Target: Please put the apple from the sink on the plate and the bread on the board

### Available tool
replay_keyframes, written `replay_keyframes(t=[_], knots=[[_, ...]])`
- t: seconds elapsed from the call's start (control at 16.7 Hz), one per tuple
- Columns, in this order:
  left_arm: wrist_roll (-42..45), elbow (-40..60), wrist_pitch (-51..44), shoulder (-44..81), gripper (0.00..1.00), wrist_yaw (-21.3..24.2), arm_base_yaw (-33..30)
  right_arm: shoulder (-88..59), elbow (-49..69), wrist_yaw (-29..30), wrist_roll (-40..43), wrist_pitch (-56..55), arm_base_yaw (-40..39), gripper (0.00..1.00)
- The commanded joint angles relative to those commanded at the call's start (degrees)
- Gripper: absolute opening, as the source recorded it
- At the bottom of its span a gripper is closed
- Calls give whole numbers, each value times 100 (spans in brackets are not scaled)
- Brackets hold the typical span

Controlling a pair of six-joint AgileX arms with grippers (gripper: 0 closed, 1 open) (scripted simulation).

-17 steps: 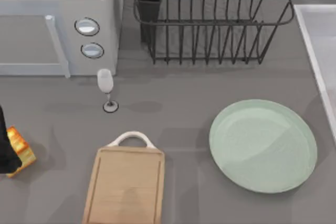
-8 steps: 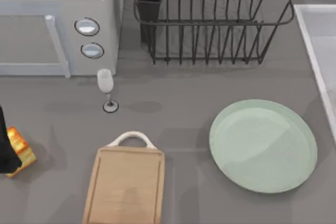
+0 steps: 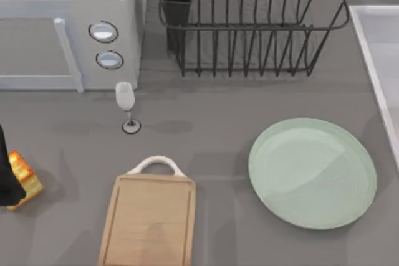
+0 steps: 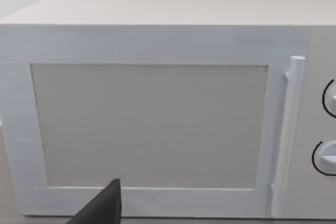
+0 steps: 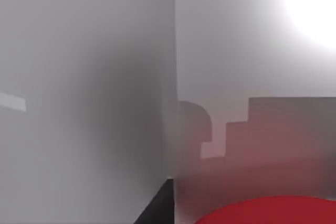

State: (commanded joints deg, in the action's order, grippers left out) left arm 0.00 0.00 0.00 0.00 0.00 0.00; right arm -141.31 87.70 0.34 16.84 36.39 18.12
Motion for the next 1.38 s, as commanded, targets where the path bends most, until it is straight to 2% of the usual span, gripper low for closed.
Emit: replay_keyframes(t=[0.48, 0.72, 1.08, 1.38], knots=[[0, 0, 0, 0, 100, 0, 0, 0, 0, 0, 0, 0, 0, 0], [0, 0, 0, 0, 100, 0, 0, 527, 220, -94, -44, 421, -9, 0], [0, 0, 0, 0, 100, 0, 0, 1297, 775, -103, -33, 1814, -6, 0], [0, 0, 0, 0, 100, 0, 0, 1376, 820, -106, -44, 1916, -11, 0]])
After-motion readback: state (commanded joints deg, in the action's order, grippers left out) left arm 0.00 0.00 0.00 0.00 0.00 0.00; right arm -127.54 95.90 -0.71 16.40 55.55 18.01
